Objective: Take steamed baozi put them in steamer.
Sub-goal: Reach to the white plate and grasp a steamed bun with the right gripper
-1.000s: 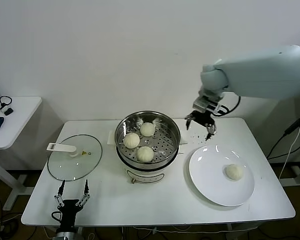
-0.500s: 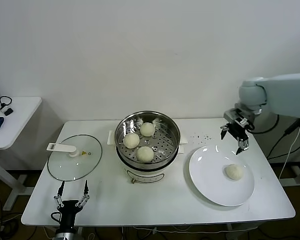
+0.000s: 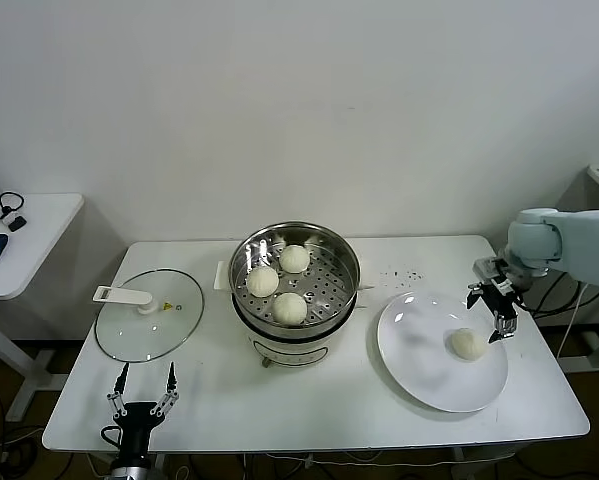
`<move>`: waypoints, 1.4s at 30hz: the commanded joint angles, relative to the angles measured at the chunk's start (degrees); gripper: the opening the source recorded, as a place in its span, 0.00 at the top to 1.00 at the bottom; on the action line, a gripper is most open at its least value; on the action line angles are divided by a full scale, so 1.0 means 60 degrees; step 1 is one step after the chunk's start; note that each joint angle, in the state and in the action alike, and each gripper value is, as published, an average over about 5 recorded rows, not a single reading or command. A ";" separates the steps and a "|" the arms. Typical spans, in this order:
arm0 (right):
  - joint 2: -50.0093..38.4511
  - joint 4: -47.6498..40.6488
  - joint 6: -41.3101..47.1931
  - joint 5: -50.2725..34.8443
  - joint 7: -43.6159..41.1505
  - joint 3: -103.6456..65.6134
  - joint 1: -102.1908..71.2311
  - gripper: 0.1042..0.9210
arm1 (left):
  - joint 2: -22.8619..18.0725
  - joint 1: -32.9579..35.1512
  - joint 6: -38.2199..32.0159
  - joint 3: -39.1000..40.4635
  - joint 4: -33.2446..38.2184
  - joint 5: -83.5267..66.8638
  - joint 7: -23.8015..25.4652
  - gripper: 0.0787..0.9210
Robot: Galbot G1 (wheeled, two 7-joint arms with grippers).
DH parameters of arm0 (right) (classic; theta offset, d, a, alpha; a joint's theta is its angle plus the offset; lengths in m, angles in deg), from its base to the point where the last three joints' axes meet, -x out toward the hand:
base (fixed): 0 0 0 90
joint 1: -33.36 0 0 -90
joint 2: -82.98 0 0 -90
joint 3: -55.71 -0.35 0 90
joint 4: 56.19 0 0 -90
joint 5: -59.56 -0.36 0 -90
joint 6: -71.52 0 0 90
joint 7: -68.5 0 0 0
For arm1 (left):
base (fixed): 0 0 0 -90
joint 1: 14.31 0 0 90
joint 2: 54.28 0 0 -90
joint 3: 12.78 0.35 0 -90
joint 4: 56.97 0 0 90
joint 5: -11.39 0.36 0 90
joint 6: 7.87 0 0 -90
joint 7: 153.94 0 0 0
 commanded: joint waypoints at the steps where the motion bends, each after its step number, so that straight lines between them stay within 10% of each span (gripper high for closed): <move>1: -0.0676 -0.0716 0.0390 0.0796 0.0395 -0.1886 -0.2282 0.12 | -0.0022 0.0016 -0.0001 -0.0018 -0.0018 0.0021 -0.0001 0.12; 29: -0.0444 -0.1193 0.0424 0.1226 0.0484 -0.3203 -0.3409 0.13 | -0.0069 -0.0012 0.0052 -0.0041 -0.0002 0.0083 -0.0004 0.12; 42: -0.0443 -0.0674 0.0329 0.0479 0.0224 -0.2041 -0.1811 0.41 | -0.0041 0.0023 0.0070 -0.0031 0.0081 0.0082 0.0001 0.12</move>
